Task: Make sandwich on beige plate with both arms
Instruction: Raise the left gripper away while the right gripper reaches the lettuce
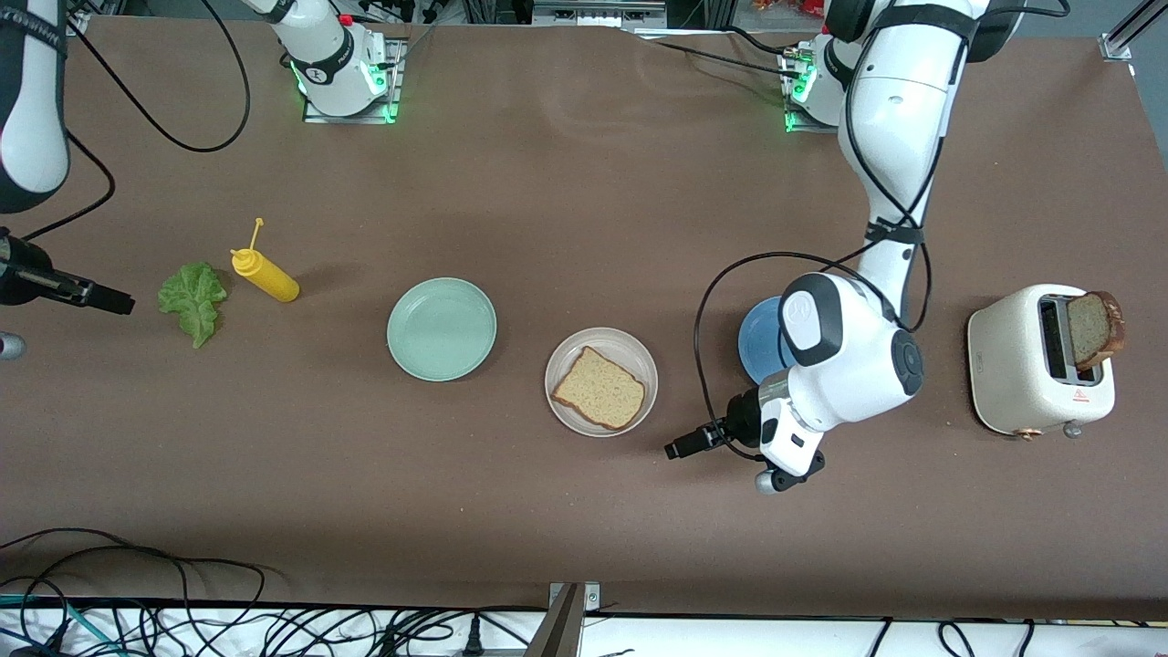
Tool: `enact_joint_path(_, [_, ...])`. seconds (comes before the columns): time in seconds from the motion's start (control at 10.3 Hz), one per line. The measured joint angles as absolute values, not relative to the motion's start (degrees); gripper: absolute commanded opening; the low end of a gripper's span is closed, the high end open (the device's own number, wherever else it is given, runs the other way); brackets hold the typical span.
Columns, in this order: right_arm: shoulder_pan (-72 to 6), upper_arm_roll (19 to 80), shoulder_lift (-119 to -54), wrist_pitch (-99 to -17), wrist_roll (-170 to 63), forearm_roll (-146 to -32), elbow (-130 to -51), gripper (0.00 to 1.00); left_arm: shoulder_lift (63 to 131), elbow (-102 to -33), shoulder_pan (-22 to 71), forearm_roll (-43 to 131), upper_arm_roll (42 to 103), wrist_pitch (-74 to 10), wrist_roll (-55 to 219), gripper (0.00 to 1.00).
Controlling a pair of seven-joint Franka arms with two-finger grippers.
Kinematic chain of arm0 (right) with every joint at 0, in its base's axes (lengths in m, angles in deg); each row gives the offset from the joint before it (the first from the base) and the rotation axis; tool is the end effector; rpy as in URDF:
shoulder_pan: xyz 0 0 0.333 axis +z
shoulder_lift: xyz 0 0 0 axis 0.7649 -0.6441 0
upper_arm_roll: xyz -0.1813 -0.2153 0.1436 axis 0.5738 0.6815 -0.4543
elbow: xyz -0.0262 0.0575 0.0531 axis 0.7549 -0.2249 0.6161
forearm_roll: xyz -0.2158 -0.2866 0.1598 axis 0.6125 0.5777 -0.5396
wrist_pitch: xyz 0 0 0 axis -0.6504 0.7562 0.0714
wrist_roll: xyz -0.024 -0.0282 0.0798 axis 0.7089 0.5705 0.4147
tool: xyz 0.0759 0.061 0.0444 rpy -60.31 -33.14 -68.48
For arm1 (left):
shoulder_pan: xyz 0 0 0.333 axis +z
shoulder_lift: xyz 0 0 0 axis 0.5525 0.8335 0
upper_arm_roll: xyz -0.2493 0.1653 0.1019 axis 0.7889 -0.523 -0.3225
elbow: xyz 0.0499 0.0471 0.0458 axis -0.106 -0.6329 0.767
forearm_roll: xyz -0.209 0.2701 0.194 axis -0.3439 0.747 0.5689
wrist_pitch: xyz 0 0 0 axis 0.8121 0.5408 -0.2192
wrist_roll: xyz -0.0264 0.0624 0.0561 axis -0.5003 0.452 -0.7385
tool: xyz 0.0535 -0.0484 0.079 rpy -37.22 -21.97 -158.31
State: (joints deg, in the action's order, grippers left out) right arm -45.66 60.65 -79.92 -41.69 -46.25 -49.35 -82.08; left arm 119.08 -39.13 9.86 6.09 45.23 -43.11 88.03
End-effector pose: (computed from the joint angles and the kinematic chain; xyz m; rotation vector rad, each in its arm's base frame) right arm 0.6208 -0.1241 0.4670 2.9950 -0.3688 -0.2100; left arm 0.7315 -0.2511 0.2861 2.5011 0.4696 0.0203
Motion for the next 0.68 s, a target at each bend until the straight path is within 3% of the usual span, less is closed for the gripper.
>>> enact_joint_path(0.29, [-48.9,60.8,-85.2,-48.2,-49.3,-49.3,-84.8,1.00,117.0,-39.2,12.5,17.5,45.2,-33.3,88.0,1.00])
enact_joint_path(0.68, [-48.8,60.4,-88.9,-61.9,-49.3,-49.3,-96.2,1.00,114.1,-39.3,14.4,29.6,45.0,-21.1,87.9,1.00])
